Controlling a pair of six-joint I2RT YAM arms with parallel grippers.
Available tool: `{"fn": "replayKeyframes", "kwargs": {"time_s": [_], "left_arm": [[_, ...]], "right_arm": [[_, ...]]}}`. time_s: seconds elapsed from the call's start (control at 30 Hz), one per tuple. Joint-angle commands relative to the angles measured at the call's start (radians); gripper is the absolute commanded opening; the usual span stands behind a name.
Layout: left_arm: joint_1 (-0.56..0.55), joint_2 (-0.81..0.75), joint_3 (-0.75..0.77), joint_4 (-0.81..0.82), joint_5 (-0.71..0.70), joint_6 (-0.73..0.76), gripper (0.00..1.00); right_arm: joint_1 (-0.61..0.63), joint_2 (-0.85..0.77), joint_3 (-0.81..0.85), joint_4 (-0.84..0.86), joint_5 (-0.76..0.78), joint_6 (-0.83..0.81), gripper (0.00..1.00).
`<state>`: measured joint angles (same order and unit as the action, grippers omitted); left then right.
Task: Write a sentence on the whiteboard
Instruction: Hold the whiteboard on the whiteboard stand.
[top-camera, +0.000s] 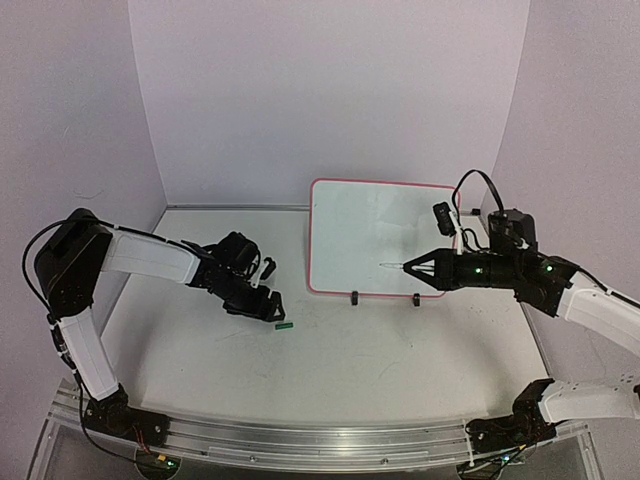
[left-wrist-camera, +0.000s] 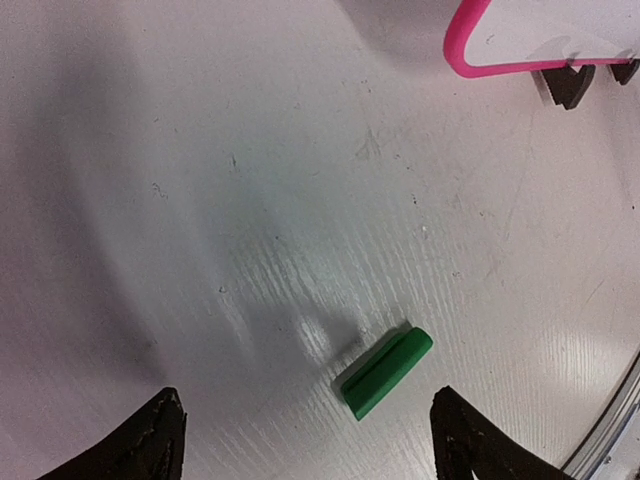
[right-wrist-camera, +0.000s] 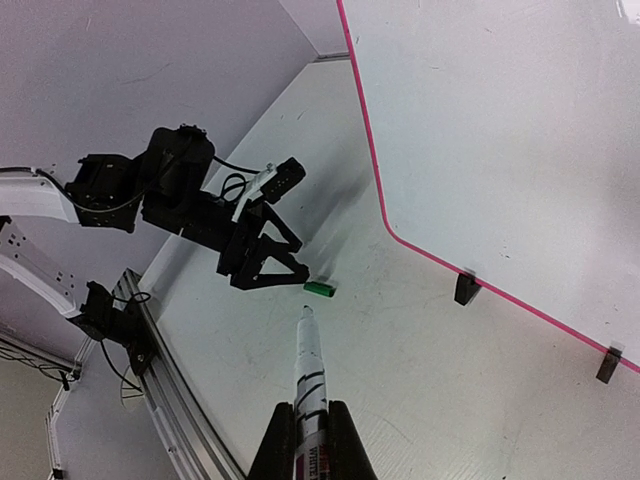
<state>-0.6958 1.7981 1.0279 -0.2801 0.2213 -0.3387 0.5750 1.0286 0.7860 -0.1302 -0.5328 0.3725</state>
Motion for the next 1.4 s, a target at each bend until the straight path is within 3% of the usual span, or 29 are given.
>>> {"fn": "replayKeyframes", "kwargs": {"time_s": [0.0,0.13,0.3,0.43,0.57,0.7,0.97,1.37], "left_arm": [[0.031,-0.085,0.07,-0.079,0.016,0.046,0.86],[0.07,-0.095,0.177,-0.171,0.059,0.119,0.87],[0.137,-0.055,0.321,-0.157,0.288,0.219,0.88],[0.195,0.005,0.408,-0.024,0.472,0.249,0.88],[0.236,0.086,0.484,0.168,0.634,0.19,0.87],[0.237,0.191,0.601,0.224,0.69,0.186,0.84],[0.235,0.328,0.739,0.163,0.758,0.234,0.79],[0.193,0.38,0.757,0.185,0.823,0.209,0.47]], "right_arm": [[0.003,-0.038,-0.016,0.044,0.063,0.018,0.0],[0.003,-0.072,-0.037,0.07,0.129,0.034,0.0],[0.003,-0.067,-0.041,0.098,0.163,0.055,0.0],[0.003,-0.047,-0.054,0.163,0.114,0.08,0.0],[0.003,-0.035,-0.053,0.189,0.078,0.092,0.0],[0.003,-0.038,-0.043,0.194,0.06,0.097,0.0],[0.004,-0.065,-0.051,0.208,0.06,0.111,0.0],[0.004,-0.043,-0.049,0.225,0.051,0.124,0.0]]}}
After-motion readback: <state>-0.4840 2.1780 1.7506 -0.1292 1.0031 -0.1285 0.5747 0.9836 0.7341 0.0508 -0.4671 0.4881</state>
